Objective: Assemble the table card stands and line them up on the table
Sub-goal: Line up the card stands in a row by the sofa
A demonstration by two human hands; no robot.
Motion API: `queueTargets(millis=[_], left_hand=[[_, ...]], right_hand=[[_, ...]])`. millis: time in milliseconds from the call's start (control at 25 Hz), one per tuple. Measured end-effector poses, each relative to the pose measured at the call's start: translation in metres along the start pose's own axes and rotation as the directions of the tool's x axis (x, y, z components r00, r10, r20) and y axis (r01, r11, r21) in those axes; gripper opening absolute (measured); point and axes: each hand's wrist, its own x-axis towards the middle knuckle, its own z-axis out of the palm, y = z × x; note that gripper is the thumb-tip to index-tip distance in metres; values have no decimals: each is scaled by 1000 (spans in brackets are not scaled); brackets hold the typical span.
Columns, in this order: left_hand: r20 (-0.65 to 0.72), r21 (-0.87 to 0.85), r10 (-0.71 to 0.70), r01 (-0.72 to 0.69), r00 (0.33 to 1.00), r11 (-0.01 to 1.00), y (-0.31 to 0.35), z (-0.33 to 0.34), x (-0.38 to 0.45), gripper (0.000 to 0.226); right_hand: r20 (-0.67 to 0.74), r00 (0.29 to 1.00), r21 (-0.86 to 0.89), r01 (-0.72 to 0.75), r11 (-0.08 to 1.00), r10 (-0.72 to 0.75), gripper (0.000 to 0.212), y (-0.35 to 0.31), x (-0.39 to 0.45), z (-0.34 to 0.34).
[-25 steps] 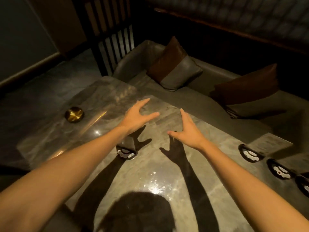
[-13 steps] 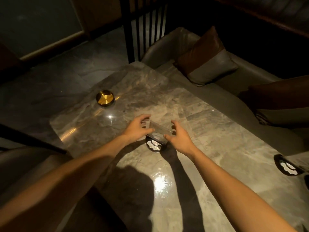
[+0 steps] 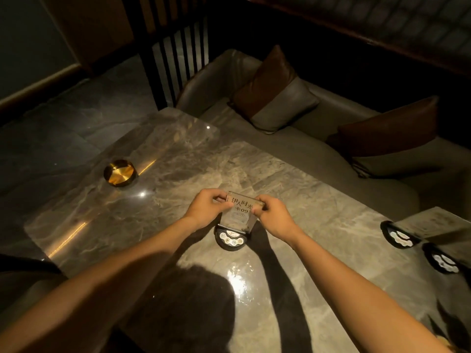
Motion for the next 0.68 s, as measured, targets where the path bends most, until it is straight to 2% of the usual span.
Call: queueTargets(millis=[160,360,560,680], left_hand=[[93,11,82,-83,992,996,46,50,25,4],[225,55,167,-183,960,982,99,129,63,5],[275,92,219,-252,936,963,145,213,99,14],[299,106,240,-282,924,954,169,264,114,14]], right_hand=[[-100,995,-17,-21,1000,20,23,30,-12,-59],[-166,982,-72,-106,992,93,13,84,-22,-138],[-266,954,-176,-187,966,136,15,137,-28,-214],[-300,941,-302,-250,920,157,13,175,-29,-253]])
